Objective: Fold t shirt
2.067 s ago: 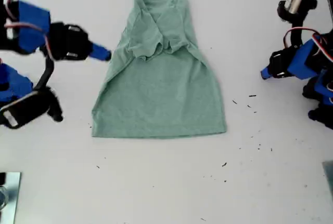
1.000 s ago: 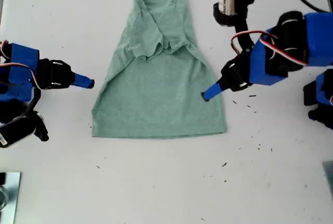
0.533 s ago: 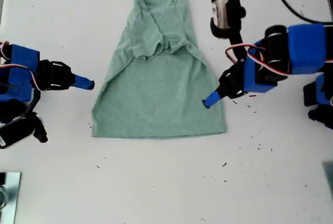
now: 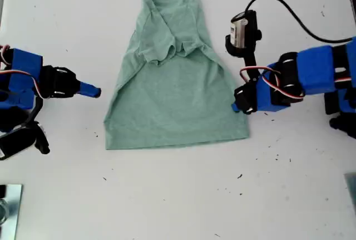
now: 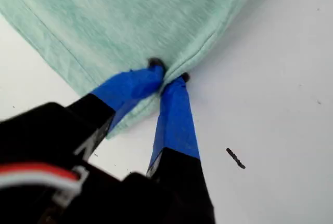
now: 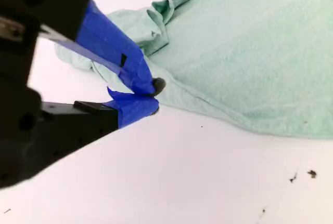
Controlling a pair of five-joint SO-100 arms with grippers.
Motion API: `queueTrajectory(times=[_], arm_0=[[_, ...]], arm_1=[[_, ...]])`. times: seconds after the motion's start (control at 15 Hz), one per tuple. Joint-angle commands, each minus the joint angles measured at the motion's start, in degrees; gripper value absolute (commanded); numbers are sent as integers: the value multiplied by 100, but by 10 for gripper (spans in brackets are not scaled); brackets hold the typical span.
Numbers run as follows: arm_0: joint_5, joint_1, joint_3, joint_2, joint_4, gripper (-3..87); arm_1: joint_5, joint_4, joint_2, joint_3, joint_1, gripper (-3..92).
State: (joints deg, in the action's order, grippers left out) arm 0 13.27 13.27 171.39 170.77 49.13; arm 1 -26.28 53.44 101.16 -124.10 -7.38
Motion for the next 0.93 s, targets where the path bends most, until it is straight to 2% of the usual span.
queueTrajectory(times=[0.0,0.13,0.2,0.47,0.73,0.87], arm_0=[[-26,-35,-26,-18,-9,-2],[-26,-70,-18,-18,-9,-2],[-35,-88,-18,-18,-9,-2],[-44,-105,-26,53,18,-2],[-70,-158,-44,79,62,-2],[-62,-149,-62,79,62,-2]], arm_1=[[-53,132,-97,70,70,-6],[-53,413,-44,272,70,-6],[-105,923,9,589,70,-6],[-176,4623,-123,3964,167,-6],[53,4438,-563,4992,316,-6],[281,3375,-949,5010,325,-7]])
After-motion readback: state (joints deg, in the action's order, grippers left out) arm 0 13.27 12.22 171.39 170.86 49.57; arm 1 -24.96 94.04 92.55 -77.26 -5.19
